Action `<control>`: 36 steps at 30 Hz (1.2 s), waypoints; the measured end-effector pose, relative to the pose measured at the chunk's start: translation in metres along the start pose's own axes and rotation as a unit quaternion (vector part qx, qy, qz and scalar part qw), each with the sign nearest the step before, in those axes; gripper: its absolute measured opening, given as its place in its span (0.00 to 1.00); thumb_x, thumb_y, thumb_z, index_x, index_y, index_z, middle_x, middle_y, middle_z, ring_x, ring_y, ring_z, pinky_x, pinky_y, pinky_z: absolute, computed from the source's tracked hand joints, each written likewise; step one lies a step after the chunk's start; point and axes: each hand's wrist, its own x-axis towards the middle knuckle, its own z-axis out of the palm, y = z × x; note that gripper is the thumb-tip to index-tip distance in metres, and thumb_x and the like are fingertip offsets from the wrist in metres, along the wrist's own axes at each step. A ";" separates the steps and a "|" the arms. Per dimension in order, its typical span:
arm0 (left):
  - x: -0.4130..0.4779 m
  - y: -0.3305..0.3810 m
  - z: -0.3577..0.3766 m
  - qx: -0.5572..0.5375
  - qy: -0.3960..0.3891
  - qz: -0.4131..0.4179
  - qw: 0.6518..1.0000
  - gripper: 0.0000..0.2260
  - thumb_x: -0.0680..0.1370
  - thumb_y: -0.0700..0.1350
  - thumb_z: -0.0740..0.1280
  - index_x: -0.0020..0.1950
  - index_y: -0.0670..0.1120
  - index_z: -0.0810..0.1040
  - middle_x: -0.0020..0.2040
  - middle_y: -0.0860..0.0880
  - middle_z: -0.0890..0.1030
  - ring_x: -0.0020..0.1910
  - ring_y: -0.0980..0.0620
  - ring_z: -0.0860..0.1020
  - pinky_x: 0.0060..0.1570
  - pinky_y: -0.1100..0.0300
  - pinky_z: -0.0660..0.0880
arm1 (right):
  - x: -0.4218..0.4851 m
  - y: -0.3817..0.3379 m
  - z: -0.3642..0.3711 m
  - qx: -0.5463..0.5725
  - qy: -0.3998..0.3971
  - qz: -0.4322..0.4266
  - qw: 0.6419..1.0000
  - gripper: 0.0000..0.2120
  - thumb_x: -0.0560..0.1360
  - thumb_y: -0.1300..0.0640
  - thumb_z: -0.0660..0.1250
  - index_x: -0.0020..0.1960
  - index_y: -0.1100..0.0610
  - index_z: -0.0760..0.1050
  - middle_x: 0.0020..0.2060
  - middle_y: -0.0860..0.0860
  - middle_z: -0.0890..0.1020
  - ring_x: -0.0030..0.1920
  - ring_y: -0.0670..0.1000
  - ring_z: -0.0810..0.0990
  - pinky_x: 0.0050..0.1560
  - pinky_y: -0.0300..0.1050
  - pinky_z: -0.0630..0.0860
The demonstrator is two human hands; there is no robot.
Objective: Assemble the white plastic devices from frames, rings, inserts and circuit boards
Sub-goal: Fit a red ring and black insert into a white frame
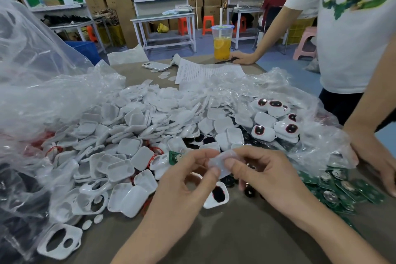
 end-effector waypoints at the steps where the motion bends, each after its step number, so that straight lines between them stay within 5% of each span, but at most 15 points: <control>1: 0.000 0.000 0.000 0.002 -0.010 0.002 1.000 0.11 0.76 0.53 0.68 0.56 0.66 0.78 0.47 0.58 0.84 0.41 0.58 0.79 0.41 0.70 0.73 | 0.000 -0.001 0.000 0.009 0.008 0.002 1.000 0.09 0.73 0.44 0.73 0.52 0.44 0.84 0.38 0.48 0.84 0.29 0.47 0.78 0.33 0.36 0.74; 6: -0.008 0.003 0.005 -0.024 -0.086 -0.002 0.996 0.15 0.77 0.52 0.67 0.60 0.69 0.71 0.46 0.56 0.85 0.44 0.50 0.79 0.47 0.64 0.75 | 0.001 -0.003 0.004 0.057 0.021 -0.004 0.998 0.11 0.71 0.49 0.74 0.53 0.42 0.81 0.38 0.50 0.85 0.33 0.51 0.81 0.35 0.41 0.78; 10: -0.007 0.004 0.003 0.016 -0.033 0.014 0.999 0.08 0.78 0.61 0.64 0.56 0.66 0.74 0.48 0.57 0.83 0.42 0.57 0.78 0.42 0.69 0.72 | 0.000 -0.006 0.006 0.049 0.005 -0.003 0.999 0.04 0.70 0.50 0.74 0.44 0.47 0.83 0.38 0.50 0.86 0.32 0.44 0.79 0.33 0.36 0.76; 15: -0.002 0.007 -0.001 0.003 0.007 -0.004 1.000 0.02 0.76 0.54 0.67 0.45 0.59 0.77 0.39 0.57 0.81 0.37 0.60 0.76 0.38 0.68 0.71 | -0.001 -0.006 0.005 0.062 -0.007 0.016 0.998 0.08 0.71 0.46 0.72 0.50 0.43 0.82 0.40 0.51 0.84 0.35 0.49 0.80 0.34 0.40 0.77; 21: 0.000 0.006 -0.006 -0.093 0.014 -0.064 0.994 0.10 0.77 0.44 0.71 0.39 0.55 0.76 0.39 0.50 0.84 0.37 0.53 0.82 0.38 0.66 0.74 | 0.001 -0.003 0.004 0.036 -0.017 0.028 0.999 0.08 0.71 0.47 0.72 0.51 0.42 0.83 0.42 0.49 0.85 0.29 0.48 0.79 0.36 0.35 0.75; 27: -0.004 -0.001 -0.009 0.033 0.014 -0.011 0.999 0.07 0.73 0.57 0.66 0.47 0.57 0.74 0.36 0.54 0.79 0.35 0.49 0.74 0.35 0.62 0.70 | 0.001 0.000 0.004 0.014 -0.039 0.029 0.999 0.08 0.73 0.44 0.70 0.51 0.42 0.83 0.38 0.45 0.84 0.31 0.46 0.80 0.37 0.33 0.75; 30: -0.005 -0.002 -0.014 0.094 0.008 -0.015 0.995 0.07 0.73 0.56 0.65 0.49 0.57 0.74 0.36 0.50 0.78 0.36 0.46 0.74 0.35 0.60 0.70 | 0.000 0.004 0.004 -0.081 -0.015 0.006 0.997 0.07 0.77 0.41 0.66 0.52 0.36 0.81 0.41 0.40 0.85 0.34 0.39 0.79 0.37 0.29 0.72; 36: -0.010 -0.002 -0.013 0.143 0.009 -0.048 0.988 0.05 0.75 0.48 0.67 0.45 0.59 0.74 0.33 0.54 0.78 0.29 0.60 0.71 0.33 0.69 0.69 | -0.003 0.007 -0.007 -0.311 -0.041 -0.060 0.948 0.07 0.76 0.41 0.63 0.52 0.36 0.79 0.52 0.28 0.76 0.58 0.33 0.74 0.55 0.23 0.64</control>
